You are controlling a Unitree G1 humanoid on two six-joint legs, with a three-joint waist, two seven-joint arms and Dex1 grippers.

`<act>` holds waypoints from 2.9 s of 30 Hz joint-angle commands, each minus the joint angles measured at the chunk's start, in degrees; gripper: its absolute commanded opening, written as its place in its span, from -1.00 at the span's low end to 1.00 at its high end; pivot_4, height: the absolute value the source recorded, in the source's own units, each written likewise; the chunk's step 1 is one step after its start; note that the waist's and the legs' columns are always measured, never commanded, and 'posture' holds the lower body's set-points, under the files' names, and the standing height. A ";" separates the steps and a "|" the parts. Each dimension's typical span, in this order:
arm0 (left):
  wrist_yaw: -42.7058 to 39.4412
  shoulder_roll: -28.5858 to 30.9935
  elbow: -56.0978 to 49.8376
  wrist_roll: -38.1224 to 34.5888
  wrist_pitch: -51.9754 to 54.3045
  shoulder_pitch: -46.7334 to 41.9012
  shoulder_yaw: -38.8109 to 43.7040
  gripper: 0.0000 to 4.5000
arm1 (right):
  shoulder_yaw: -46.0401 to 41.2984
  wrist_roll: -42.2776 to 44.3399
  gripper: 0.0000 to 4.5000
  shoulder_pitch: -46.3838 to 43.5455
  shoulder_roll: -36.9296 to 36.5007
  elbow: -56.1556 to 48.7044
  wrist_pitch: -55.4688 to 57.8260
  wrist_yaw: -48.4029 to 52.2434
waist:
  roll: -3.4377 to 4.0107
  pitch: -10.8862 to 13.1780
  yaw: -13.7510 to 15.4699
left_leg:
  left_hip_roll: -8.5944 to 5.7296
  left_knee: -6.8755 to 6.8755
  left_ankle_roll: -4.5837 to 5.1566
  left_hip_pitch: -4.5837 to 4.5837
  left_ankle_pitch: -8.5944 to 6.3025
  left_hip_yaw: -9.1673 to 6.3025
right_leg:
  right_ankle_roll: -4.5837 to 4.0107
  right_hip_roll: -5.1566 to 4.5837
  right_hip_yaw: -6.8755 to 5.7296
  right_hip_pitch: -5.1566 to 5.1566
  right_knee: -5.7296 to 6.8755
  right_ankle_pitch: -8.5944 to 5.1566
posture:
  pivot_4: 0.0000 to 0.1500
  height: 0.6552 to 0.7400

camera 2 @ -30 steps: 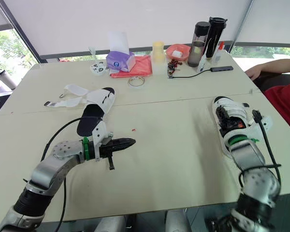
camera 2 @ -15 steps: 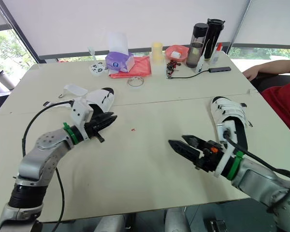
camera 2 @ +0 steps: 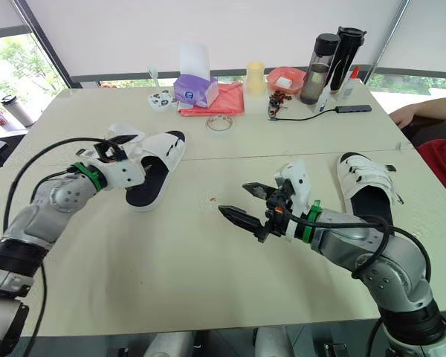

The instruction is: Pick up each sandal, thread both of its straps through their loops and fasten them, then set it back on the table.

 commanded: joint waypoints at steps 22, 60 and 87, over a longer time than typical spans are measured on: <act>14.44 -11.60 32.25 11.99 1.12 -21.08 -8.29 -0.99 | -4.58 -3.72 1.00 -0.06 8.30 -0.54 -2.15 -1.93 | -0.29 0.09 -1.88 | -0.02 0.25 -0.03 0.09 0.06 0.01 | 0.07 0.14 -0.14 0.08 0.48 0.03 | 1.00 1.00; 66.71 -3.43 18.29 52.54 -54.71 -28.60 -35.21 -0.99 | -17.36 1.77 1.00 10.99 -6.64 5.62 0.84 13.56 | -0.41 0.15 -1.81 | -0.02 0.82 -0.05 0.15 0.07 0.14 | 0.12 0.13 -0.05 0.17 1.01 0.01 | 1.00 1.00; 34.16 -7.58 24.29 29.04 -57.61 -20.32 -28.48 0.98 | -9.71 -12.33 1.00 9.84 -10.09 6.23 -3.34 21.89 | -0.38 0.04 -1.91 | 0.01 1.03 -0.06 0.56 0.06 0.09 | 0.12 0.11 -0.05 0.60 1.17 0.00 | 1.00 1.00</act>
